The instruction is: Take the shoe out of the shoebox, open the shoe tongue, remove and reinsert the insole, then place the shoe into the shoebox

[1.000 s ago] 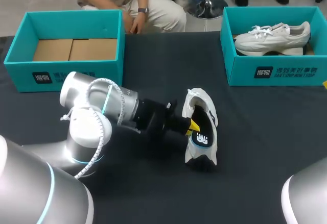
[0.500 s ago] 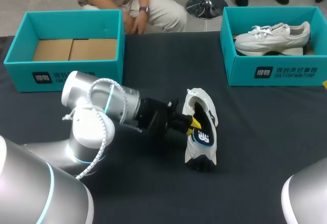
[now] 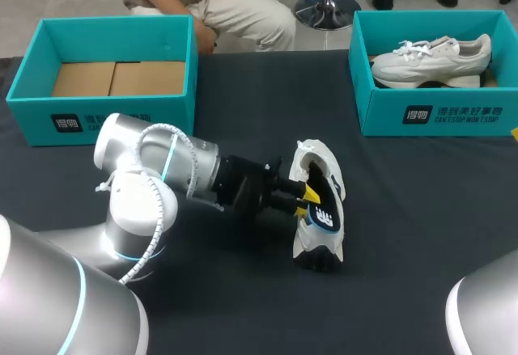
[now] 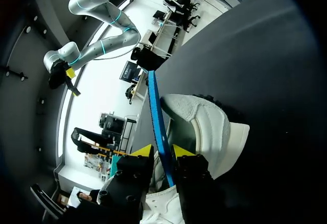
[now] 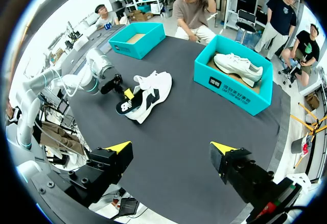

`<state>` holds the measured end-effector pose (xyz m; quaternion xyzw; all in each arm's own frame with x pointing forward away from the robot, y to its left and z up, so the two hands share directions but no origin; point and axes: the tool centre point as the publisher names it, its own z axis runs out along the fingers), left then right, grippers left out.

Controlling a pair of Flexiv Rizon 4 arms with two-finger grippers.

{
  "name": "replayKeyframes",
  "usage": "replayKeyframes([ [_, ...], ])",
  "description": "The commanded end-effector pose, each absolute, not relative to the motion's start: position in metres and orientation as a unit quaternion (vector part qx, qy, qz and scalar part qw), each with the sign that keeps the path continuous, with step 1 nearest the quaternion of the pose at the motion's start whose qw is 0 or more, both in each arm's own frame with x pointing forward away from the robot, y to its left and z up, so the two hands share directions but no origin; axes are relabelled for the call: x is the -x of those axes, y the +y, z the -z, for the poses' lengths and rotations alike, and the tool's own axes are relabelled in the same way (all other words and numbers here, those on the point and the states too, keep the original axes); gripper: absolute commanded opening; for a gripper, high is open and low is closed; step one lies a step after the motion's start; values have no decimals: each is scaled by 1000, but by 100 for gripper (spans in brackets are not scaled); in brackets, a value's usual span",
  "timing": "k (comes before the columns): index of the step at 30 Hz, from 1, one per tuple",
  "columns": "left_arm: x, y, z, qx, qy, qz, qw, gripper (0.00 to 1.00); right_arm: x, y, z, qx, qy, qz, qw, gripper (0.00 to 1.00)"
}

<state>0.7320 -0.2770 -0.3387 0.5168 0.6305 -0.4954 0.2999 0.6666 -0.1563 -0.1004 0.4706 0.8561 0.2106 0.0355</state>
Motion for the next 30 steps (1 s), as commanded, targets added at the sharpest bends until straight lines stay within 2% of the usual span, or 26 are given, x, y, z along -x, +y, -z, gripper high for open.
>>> replayKeyframes([
  [1,-729,-277,339,-518,628,497,301,8,-669,-156,100,-471,857,-209,33,100],
  [2,-729,-278,338,-518,627,498,300,0,-669,-156,100,-471,857,-209,33,100],
  [20,-750,-279,347,-530,634,478,297,0,-669,-156,100,-471,857,-209,33,100],
  [29,-740,-279,356,-529,639,479,286,0,-669,-156,100,-471,857,-209,33,100],
  [30,-740,-279,358,-529,639,479,286,3,-669,-156,100,-471,857,-209,33,100],
])
